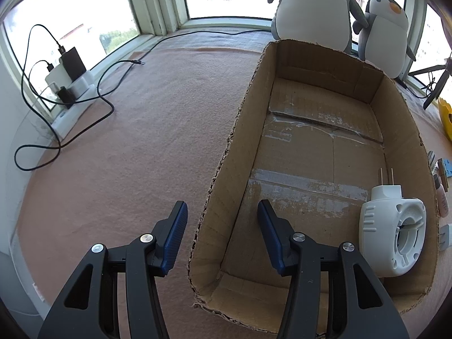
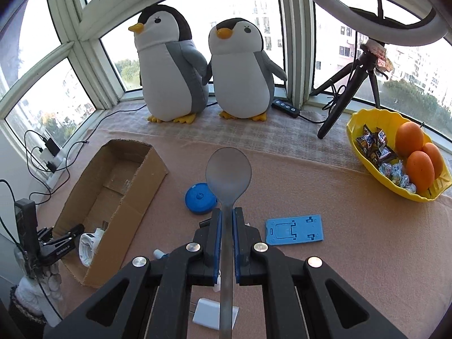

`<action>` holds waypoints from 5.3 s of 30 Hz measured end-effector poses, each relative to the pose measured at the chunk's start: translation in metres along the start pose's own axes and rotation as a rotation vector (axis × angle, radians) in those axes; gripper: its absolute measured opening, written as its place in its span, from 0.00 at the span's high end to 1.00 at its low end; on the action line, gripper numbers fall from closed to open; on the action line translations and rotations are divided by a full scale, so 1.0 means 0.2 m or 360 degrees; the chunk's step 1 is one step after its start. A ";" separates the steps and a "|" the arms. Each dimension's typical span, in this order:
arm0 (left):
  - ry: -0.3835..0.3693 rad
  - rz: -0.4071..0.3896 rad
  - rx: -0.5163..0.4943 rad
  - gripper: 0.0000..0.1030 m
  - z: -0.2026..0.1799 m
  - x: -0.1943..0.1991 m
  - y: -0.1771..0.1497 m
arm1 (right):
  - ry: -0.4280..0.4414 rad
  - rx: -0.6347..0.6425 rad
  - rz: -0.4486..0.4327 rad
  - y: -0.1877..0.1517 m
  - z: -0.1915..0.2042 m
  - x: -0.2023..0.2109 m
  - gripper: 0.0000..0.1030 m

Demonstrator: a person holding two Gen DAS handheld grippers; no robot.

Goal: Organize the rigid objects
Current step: 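Carry the grey spoon into the box and release it, then move the right tool to the white USB charger and grasp it, then carry the white USB charger over the cardboard box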

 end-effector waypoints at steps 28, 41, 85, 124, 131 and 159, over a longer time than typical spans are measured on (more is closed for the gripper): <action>-0.0146 0.0006 0.0071 0.51 0.03 -0.02 -0.01 | 0.0371 -0.0024 0.0122 0.15 0.85 -0.56 0.93; -0.0180 0.0004 0.0086 0.51 0.03 -0.01 -0.02 | 0.0285 -0.0248 0.0269 0.06 0.92 -0.79 0.93; -0.0215 0.0034 -0.0003 0.50 0.02 -0.03 0.01 | -0.0059 -0.0519 -0.0048 -0.13 0.33 0.37 0.68; -0.0261 -0.0019 -0.0071 0.50 0.02 -0.02 0.01 | -0.0230 -0.0349 0.0256 -0.67 0.00 -0.18 0.42; -0.0263 -0.0026 -0.0072 0.50 0.01 -0.02 0.01 | -0.0178 -0.0361 0.0280 -0.66 0.00 -0.19 0.58; -0.0283 -0.0032 -0.0080 0.50 0.00 -0.02 0.01 | 0.0010 -0.0264 0.0058 -0.23 0.38 -0.09 0.59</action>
Point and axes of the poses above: each gripper's, at about its wrist camera, not at the fingertips, and x roughly against the way its jaws point, z to its left, y to its top, the point moved 7 cm from there along -x, roughly the way its jaws point, and after that the axes turned 10 degrees about y, right-handed, at the moved point
